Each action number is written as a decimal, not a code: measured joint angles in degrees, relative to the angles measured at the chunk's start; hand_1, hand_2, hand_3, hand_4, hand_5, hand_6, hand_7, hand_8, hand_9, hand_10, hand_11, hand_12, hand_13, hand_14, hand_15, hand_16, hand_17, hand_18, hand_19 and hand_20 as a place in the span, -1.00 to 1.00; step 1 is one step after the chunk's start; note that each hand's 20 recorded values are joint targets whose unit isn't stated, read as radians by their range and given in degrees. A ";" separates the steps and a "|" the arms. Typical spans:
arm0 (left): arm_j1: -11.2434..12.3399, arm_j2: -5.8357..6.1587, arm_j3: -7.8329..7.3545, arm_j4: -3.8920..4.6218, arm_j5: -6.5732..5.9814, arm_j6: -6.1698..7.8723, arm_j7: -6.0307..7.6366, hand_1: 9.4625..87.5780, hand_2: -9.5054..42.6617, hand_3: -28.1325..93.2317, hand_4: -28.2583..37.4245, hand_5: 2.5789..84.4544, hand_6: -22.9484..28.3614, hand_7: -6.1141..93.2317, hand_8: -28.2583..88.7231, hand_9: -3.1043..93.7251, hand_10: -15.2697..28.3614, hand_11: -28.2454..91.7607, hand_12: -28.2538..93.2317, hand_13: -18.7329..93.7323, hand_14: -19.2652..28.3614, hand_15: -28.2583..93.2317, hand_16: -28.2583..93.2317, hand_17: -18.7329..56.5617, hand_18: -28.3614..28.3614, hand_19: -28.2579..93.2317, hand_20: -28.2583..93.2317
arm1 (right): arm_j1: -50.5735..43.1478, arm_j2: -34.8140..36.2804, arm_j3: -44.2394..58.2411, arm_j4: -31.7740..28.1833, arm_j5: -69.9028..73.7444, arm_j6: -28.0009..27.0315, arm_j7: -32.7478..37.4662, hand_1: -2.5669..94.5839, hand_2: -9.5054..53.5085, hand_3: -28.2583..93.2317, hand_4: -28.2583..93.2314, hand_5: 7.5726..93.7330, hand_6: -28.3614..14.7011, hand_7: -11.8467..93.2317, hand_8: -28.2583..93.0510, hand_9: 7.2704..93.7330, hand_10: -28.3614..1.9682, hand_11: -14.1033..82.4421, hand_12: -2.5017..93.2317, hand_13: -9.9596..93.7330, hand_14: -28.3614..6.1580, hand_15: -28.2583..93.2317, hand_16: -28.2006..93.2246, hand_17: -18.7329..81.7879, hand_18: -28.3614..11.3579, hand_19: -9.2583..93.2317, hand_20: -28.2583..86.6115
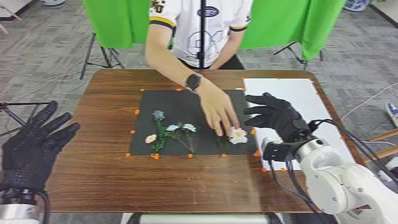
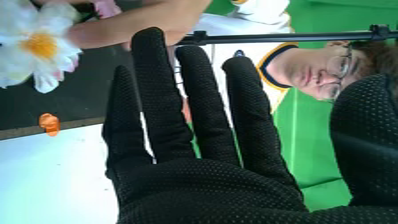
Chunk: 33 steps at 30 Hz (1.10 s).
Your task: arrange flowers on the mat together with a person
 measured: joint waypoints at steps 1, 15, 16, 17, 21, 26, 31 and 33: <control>0.00 0.00 0.00 0.00 0.00 0.01 0.00 -0.71 -0.38 0.71 -0.90 -0.28 0.09 -0.70 -0.65 -0.30 0.39 -0.23 -0.33 -0.30 0.72 0.19 -0.61 -0.74 0.67 0.11 -0.25 | 0.00 0.00 0.00 0.00 0.00 0.00 0.00 -0.58 -0.51 0.66 -0.95 0.01 0.29 -0.53 -0.73 0.11 -0.24 -0.42 -0.65 0.12 -0.53 0.26 -0.36 -0.43 -0.94 0.31 -0.28; -0.24 -0.74 0.03 -0.04 0.41 0.05 -0.17 -0.71 -0.38 0.71 -0.89 -0.27 0.09 -0.70 -0.65 -0.31 0.39 -0.23 -0.33 -0.30 0.72 0.19 -0.61 -0.74 0.67 0.11 -0.25 | 0.01 -0.19 0.00 0.00 -0.07 -0.25 -0.01 -0.58 -0.50 0.66 -0.95 0.02 0.28 -0.53 -0.72 0.11 -0.24 -0.42 -0.65 0.12 -0.53 0.26 -0.36 -0.44 -0.94 0.31 -0.28; -0.24 -0.81 0.03 -0.04 0.42 0.05 -0.17 -0.71 -0.38 0.71 -0.89 -0.28 0.09 -0.70 -0.65 -0.30 0.39 -0.23 -0.33 -0.30 0.73 0.19 -0.61 -0.74 0.67 0.11 -0.25 | 0.01 -0.20 0.01 0.00 -0.07 -0.28 -0.01 -0.58 -0.50 0.66 -0.95 0.02 0.28 -0.53 -0.72 0.11 -0.24 -0.41 -0.65 0.12 -0.53 0.26 -0.36 -0.44 -0.94 0.31 -0.28; -0.23 -0.85 0.03 -0.04 0.44 0.05 -0.17 -0.71 -0.38 0.71 -0.89 -0.28 0.09 -0.70 -0.65 -0.30 0.39 -0.23 -0.33 -0.30 0.73 0.19 -0.61 -0.74 0.67 0.11 -0.25 | 0.01 -0.23 0.04 0.00 -0.07 -0.32 -0.01 -0.58 -0.50 0.66 -0.95 0.02 0.28 -0.53 -0.72 0.11 -0.24 -0.41 -0.65 0.12 -0.53 0.26 -0.36 -0.44 -0.94 0.31 -0.28; -0.23 -0.99 0.03 -0.05 0.55 0.05 -0.20 -0.71 -0.38 0.71 -0.90 -0.28 0.09 -0.70 -0.65 -0.30 0.39 -0.23 -0.33 -0.30 0.73 0.19 -0.61 -0.74 0.67 0.11 -0.25 | -0.03 -0.28 0.11 0.00 -0.07 -0.57 -0.04 -0.58 -0.50 0.66 -0.95 0.02 0.28 -0.53 -0.72 0.12 -0.25 -0.41 -0.65 0.12 -0.53 0.26 -0.36 -0.44 -0.94 0.30 -0.28; -0.19 -0.79 0.04 -0.05 0.44 0.06 -0.14 -0.71 -0.38 0.71 -0.89 -0.28 0.09 -0.70 -0.65 -0.30 0.38 -0.23 -0.33 -0.30 0.73 0.19 -0.61 -0.74 0.67 0.11 -0.25 | -0.16 -0.30 0.15 -0.03 -0.07 -0.60 -0.05 -0.58 -0.50 0.66 -0.95 0.02 0.28 -0.53 -0.72 0.12 -0.25 -0.41 -0.65 0.12 -0.53 0.26 -0.36 -0.44 -0.94 0.31 -0.28; -0.48 -0.91 0.01 -0.04 0.76 -0.01 -1.00 -0.71 -0.38 0.71 -0.89 -0.28 0.09 -0.70 -0.65 -0.30 0.38 -0.23 -0.33 -0.30 0.73 0.19 -0.61 -0.74 0.67 0.11 -0.25 | -0.32 -0.30 0.16 -0.05 -0.06 -0.59 -0.03 -0.58 -0.50 0.66 -0.95 0.02 0.28 -0.53 -0.73 0.12 -0.24 -0.41 -0.65 0.12 -0.52 0.26 -0.36 -0.44 -0.94 0.30 -0.28; -0.83 -1.27 -0.01 -0.04 1.18 -0.07 -1.76 -0.71 -0.38 0.71 -0.89 -0.28 0.09 -0.70 -0.65 -0.31 0.38 -0.23 -0.33 -0.30 0.73 0.19 -0.61 -0.74 0.67 0.11 -0.25 | -0.37 -0.30 0.16 -0.05 -0.06 -0.58 -0.02 -0.58 -0.50 0.66 -0.95 0.02 0.28 -0.53 -0.73 0.12 -0.23 -0.41 -0.65 0.12 -0.53 0.26 -0.36 -0.44 -0.94 0.30 -0.28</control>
